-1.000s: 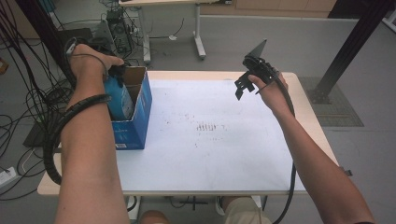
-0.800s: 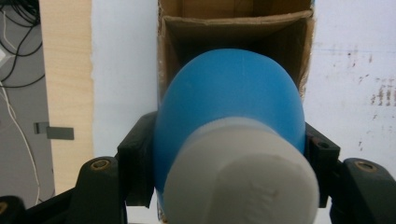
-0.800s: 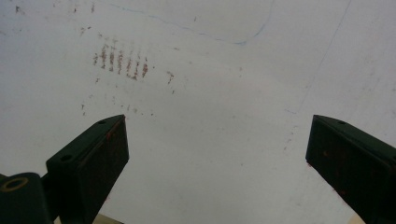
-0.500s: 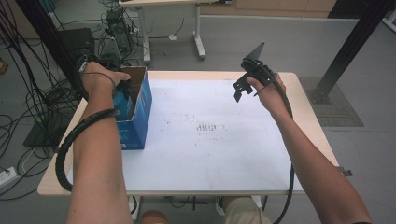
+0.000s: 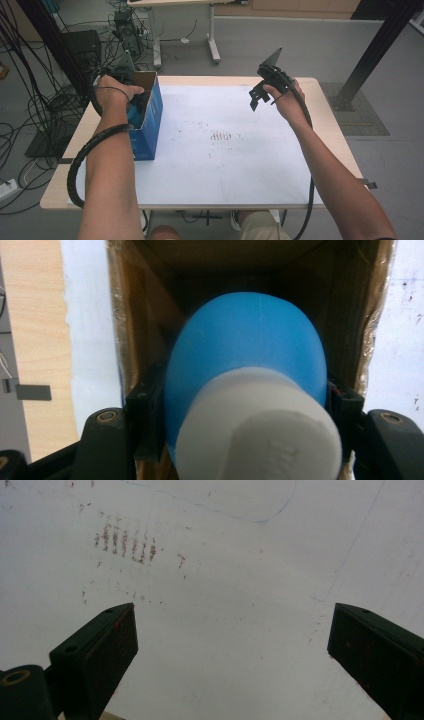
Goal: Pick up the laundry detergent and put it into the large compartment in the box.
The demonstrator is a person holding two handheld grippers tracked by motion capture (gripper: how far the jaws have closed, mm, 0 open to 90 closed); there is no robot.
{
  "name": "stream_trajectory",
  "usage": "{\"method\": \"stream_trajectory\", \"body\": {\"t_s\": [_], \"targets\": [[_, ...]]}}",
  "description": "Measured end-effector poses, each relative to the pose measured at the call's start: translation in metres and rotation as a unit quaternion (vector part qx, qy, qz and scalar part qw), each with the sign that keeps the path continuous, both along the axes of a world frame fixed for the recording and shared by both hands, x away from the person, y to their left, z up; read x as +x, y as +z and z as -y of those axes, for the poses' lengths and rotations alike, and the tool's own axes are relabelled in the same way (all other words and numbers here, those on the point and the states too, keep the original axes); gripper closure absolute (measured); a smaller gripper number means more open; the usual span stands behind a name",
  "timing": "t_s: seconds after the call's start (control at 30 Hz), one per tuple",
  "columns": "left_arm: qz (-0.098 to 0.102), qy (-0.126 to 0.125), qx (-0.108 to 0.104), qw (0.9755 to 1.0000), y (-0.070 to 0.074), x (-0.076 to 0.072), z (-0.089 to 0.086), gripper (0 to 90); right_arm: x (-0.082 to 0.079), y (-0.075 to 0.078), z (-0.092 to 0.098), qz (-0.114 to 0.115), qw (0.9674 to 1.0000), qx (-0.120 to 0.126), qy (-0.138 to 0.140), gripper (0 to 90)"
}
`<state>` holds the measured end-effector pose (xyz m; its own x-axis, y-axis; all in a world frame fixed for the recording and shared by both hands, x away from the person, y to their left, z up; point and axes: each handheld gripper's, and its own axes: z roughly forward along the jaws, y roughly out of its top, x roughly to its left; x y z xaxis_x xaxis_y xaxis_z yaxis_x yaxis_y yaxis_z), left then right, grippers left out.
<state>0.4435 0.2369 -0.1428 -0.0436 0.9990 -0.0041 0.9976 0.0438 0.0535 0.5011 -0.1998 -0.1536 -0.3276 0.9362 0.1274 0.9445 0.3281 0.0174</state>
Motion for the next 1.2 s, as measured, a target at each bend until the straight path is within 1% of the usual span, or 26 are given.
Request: {"method": "stream_trajectory", "body": {"t_s": [0.03, 0.27, 0.3, 0.47, 0.63, 0.77, 1.2], "targets": [[0.002, -0.001, 0.000, 1.0000, -0.003, -0.001, 0.001, 36.8, 0.000, 0.000, 0.000, -0.001, 1.0000, 0.000, -0.001, 5.9], [-0.007, -0.008, 0.003, 0.9999, -0.011, 0.002, 0.004, 36.8, 0.000, 0.000, 0.000, -0.002, 1.0000, -0.001, -0.003, 5.9], [-0.006, -0.009, 0.003, 0.9999, -0.012, 0.001, 0.004, 36.8, 0.000, -0.001, 0.001, 0.000, 1.0000, 0.000, -0.001, 5.9], [-0.005, -0.010, 0.005, 0.9999, -0.013, 0.001, 0.006, 36.8, 0.000, 0.000, 0.002, -0.001, 1.0000, 0.000, -0.006, 5.9], [0.000, -0.011, 0.009, 0.9999, -0.014, 0.000, 0.008, 36.6, -0.001, 0.000, 0.001, 0.000, 1.0000, 0.000, -0.002, 5.9], [0.006, -0.010, 0.009, 0.9999, -0.015, -0.002, 0.007, 36.6, -0.001, 0.000, 0.001, 0.000, 1.0000, -0.001, -0.002, 5.9], [0.008, -0.009, 0.005, 0.9999, -0.016, -0.002, 0.005, 36.3, 0.000, -0.001, -0.002, -0.001, 1.0000, -0.002, -0.001, 5.9]]}}
